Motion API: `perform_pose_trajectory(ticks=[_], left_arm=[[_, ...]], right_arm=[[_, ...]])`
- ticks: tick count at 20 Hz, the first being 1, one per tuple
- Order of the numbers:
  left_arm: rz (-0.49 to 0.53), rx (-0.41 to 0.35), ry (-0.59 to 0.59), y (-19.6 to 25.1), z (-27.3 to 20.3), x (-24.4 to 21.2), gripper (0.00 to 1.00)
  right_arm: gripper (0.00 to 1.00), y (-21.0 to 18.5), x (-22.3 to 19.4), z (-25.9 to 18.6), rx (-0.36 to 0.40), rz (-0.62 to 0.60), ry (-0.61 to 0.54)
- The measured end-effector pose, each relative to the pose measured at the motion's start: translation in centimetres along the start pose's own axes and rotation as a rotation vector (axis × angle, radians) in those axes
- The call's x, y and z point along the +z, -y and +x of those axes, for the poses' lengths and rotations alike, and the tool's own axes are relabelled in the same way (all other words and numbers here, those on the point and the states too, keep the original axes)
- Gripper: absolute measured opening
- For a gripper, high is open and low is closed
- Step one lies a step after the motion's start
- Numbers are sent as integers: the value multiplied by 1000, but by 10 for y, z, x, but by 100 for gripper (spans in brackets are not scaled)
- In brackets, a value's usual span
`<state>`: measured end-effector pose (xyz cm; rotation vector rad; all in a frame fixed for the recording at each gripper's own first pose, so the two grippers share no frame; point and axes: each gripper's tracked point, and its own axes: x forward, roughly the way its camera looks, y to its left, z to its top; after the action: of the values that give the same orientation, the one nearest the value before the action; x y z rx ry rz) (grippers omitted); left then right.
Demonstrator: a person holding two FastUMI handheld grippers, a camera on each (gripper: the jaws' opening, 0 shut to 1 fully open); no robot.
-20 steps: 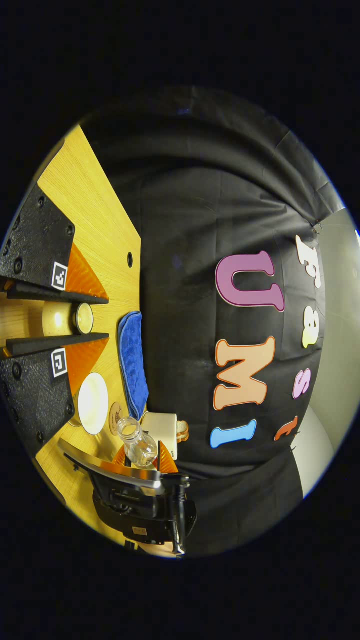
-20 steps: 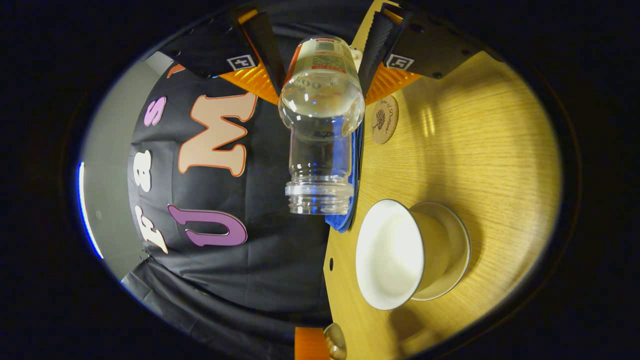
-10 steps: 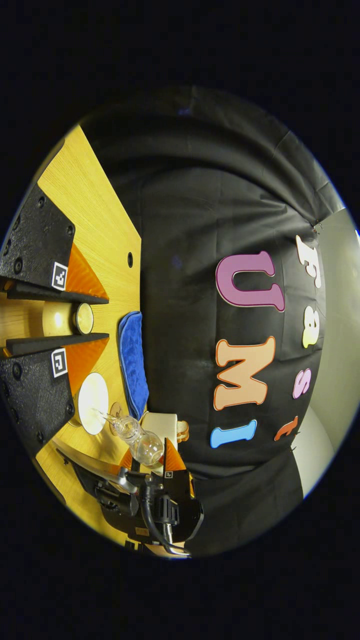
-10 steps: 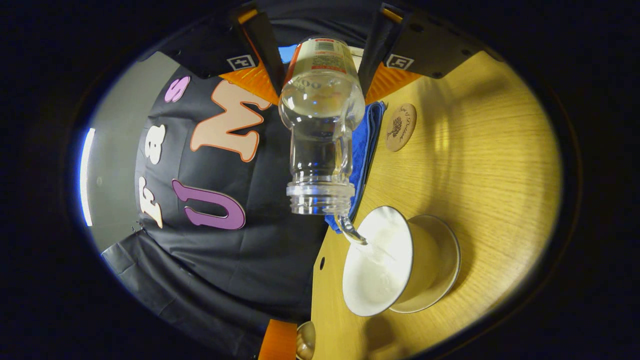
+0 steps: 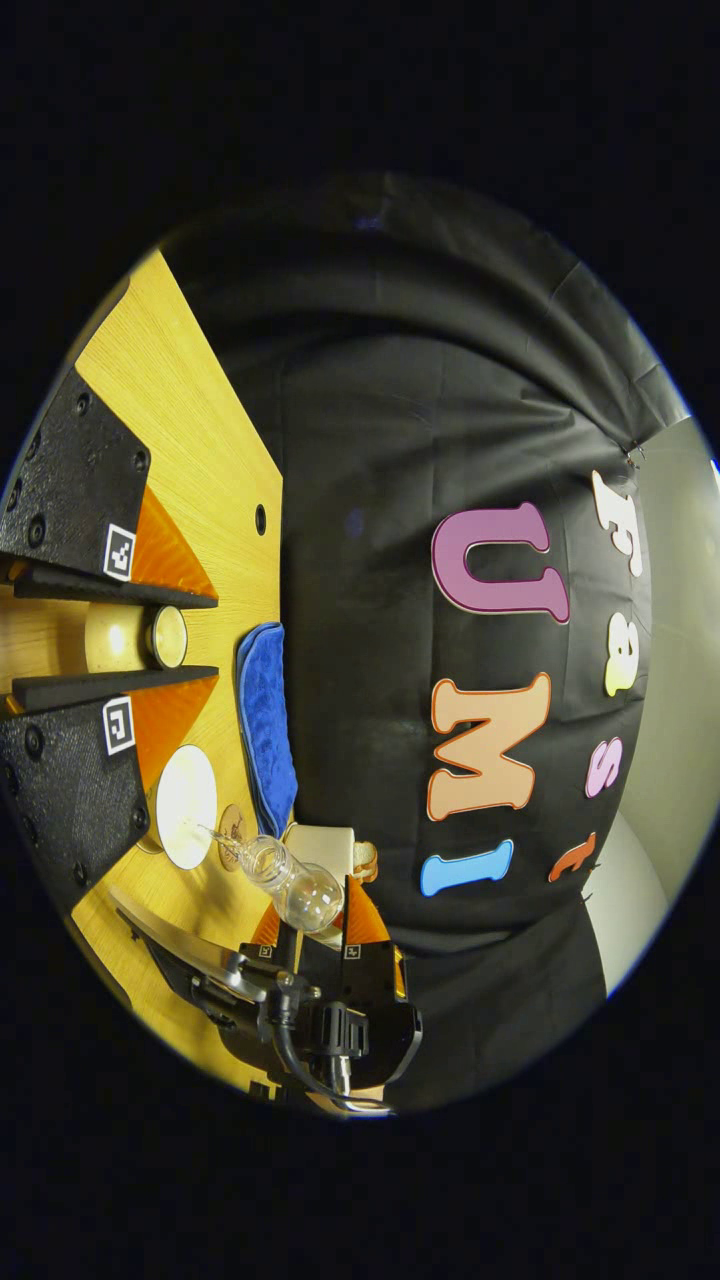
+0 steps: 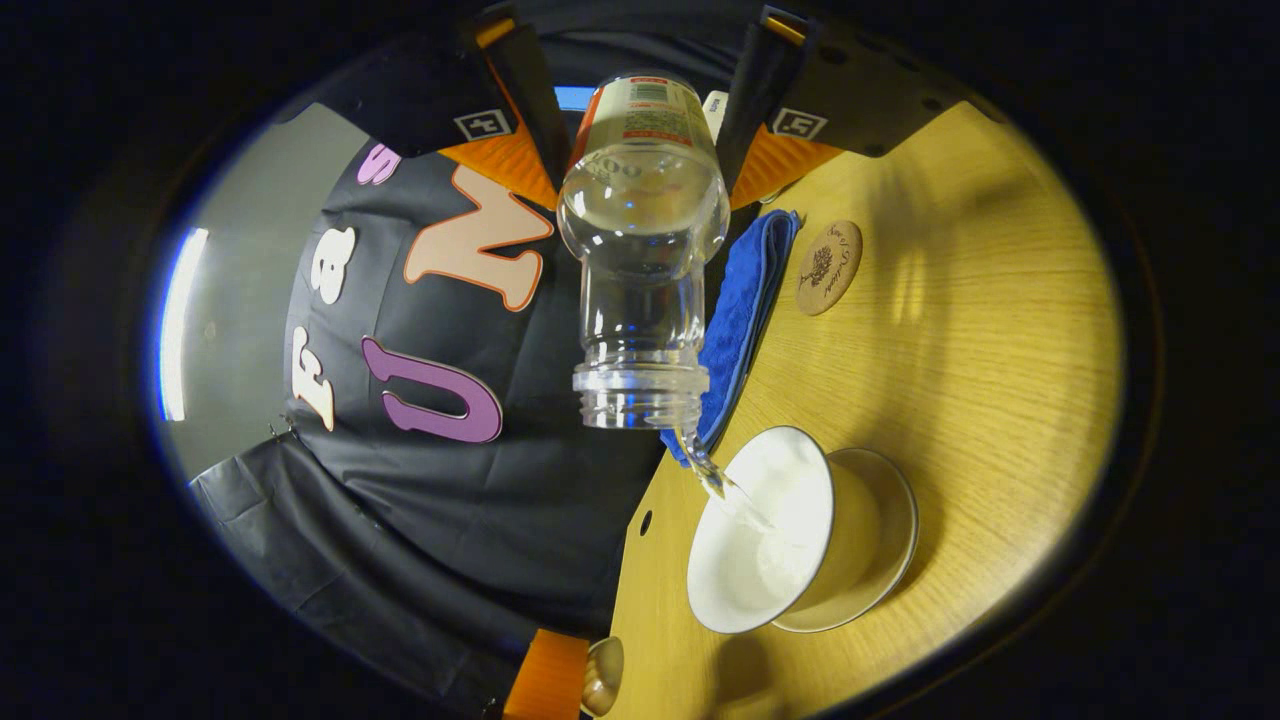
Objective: Open the teacup lid with one hand, grasp the water bottle and pour water into the teacup with the other hand; after pouring, place the water bottle on the coaster and then close the teacup lid.
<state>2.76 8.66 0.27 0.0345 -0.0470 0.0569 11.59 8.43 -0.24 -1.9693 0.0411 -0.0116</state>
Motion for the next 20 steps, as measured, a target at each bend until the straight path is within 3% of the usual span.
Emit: perform_pose_trajectory(ticks=[11, 20], left_arm=[[0, -1, 1, 0, 1, 0, 28], [0, -1, 2, 0, 2, 0, 27]], right_arm=[[79, 33, 1, 6, -94, -113, 44], [80, 19, 7, 8, -82, -111, 65]])
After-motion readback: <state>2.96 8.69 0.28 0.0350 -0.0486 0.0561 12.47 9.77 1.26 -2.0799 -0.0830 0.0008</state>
